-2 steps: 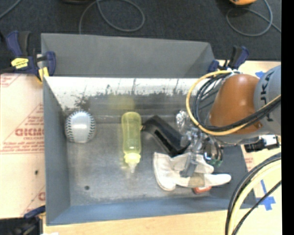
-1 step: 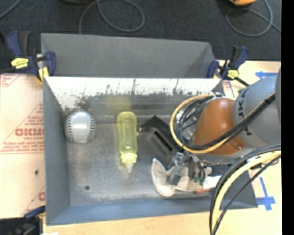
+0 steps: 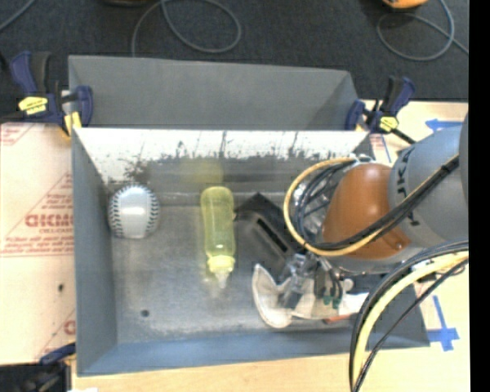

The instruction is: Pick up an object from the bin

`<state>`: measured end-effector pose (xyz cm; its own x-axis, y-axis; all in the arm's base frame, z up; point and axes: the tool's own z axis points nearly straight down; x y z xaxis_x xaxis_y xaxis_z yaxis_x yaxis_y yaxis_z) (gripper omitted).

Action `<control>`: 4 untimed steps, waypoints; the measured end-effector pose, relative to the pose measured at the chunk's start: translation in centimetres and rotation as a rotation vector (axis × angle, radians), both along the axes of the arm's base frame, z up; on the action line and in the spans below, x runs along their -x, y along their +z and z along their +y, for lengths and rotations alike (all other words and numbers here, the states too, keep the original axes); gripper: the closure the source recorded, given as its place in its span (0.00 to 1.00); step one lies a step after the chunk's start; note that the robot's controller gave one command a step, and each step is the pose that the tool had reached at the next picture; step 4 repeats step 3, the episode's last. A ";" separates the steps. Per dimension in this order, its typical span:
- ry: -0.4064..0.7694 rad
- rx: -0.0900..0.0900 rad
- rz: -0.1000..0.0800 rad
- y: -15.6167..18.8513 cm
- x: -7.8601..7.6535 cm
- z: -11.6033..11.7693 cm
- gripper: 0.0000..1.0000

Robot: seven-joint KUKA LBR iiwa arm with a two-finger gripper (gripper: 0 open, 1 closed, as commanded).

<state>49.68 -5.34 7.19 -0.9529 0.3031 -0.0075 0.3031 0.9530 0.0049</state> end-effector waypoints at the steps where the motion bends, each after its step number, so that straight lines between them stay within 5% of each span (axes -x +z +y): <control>1: 0.016 0.000 -0.003 7.8 -0.9 -0.6 1.00; 4: 0.031 0.001 -0.001 8.1 -0.5 -0.6 1.00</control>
Offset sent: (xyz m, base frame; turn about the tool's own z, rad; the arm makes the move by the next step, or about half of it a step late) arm 0.0000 0.0000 0.0000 0.0000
